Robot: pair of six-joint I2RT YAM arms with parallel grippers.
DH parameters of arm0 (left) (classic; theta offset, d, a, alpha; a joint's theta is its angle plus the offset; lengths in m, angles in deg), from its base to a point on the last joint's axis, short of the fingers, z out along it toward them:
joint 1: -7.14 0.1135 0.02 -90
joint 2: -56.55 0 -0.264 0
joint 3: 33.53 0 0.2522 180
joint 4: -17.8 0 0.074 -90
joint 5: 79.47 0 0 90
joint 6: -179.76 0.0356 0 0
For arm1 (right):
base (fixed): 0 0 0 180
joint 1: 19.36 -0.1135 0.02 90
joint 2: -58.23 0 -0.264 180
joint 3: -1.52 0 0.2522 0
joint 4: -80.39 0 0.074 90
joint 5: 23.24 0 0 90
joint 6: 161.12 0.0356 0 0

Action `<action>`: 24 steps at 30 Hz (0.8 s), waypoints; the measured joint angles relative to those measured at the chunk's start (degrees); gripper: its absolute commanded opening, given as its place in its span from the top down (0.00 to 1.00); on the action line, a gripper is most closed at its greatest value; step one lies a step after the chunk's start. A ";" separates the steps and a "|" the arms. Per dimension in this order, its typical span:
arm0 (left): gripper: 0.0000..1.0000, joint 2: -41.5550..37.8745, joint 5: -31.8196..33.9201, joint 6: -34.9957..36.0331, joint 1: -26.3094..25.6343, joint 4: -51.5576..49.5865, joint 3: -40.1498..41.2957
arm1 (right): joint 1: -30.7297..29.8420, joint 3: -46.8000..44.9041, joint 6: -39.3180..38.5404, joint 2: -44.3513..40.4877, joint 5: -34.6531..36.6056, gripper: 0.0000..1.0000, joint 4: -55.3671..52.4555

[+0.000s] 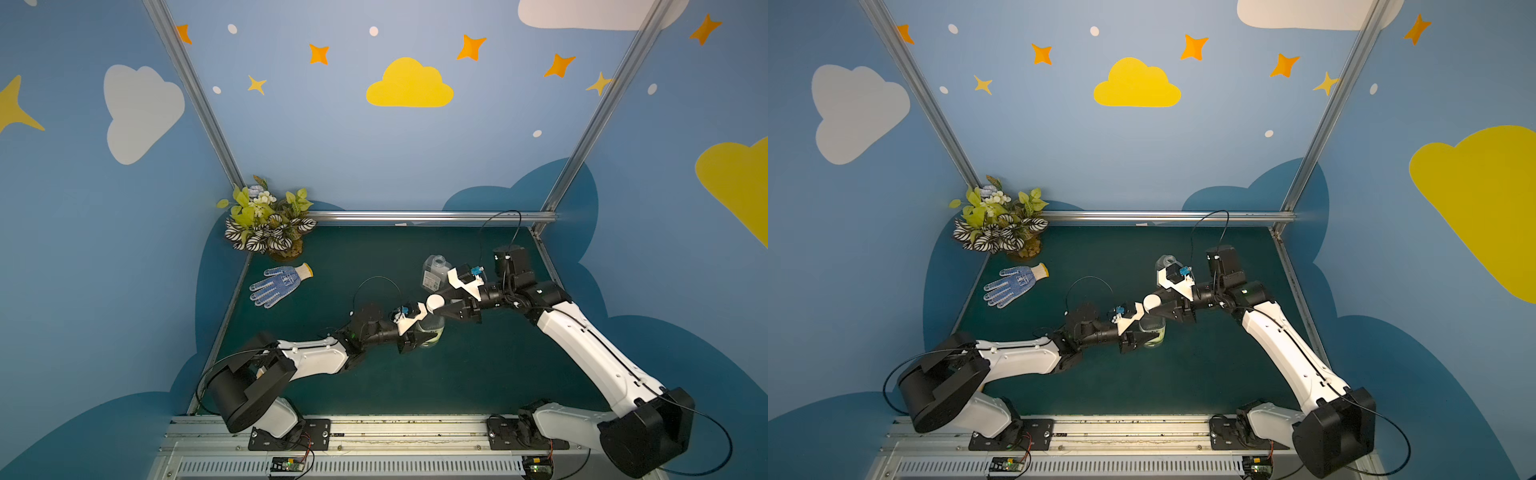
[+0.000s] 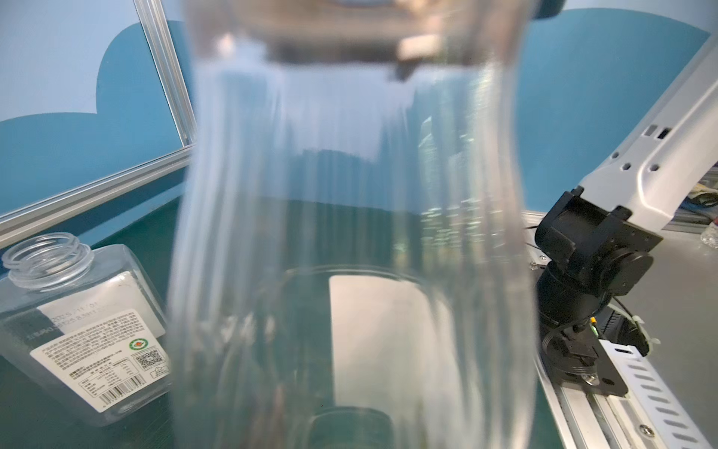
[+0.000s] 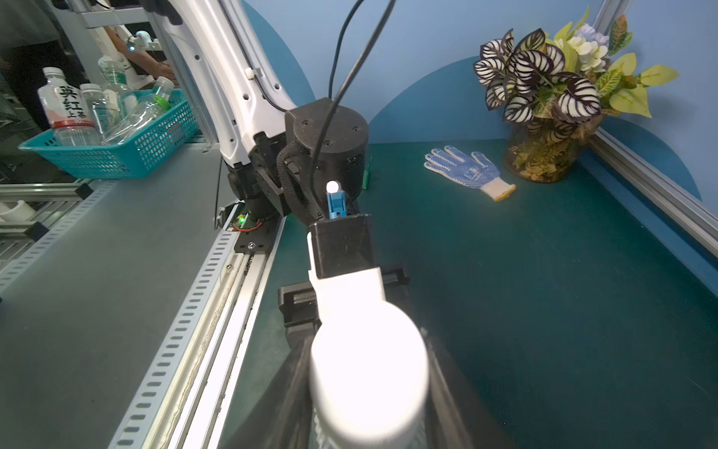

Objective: Screw on the bottle caps
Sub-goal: Screw the bottle cap onto the plastic bottle.

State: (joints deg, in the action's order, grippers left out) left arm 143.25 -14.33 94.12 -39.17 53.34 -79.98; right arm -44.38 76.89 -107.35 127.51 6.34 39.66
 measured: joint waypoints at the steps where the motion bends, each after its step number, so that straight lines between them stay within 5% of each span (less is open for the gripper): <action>1: 0.54 0.04 0.31 0.00 -0.02 0.00 0.04 | -0.11 -0.74 1.09 -0.63 0.94 0.55 1.25; 13: 0.54 0.68 2.99 0.13 -0.31 1.05 0.13 | -0.98 -7.08 11.02 -3.58 8.59 0.43 9.35; 20: 0.54 0.74 3.23 0.22 -0.63 2.25 0.13 | -0.96 -7.10 12.68 -3.98 11.52 0.09 9.97; 24: 0.54 0.74 3.26 0.26 -0.74 2.99 0.13 | -0.46 -7.72 11.32 -7.15 13.88 0.02 9.09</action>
State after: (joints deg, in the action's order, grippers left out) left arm 143.99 -11.07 94.38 -39.91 56.33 -79.85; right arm -44.84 69.17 -96.02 120.36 20.22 48.76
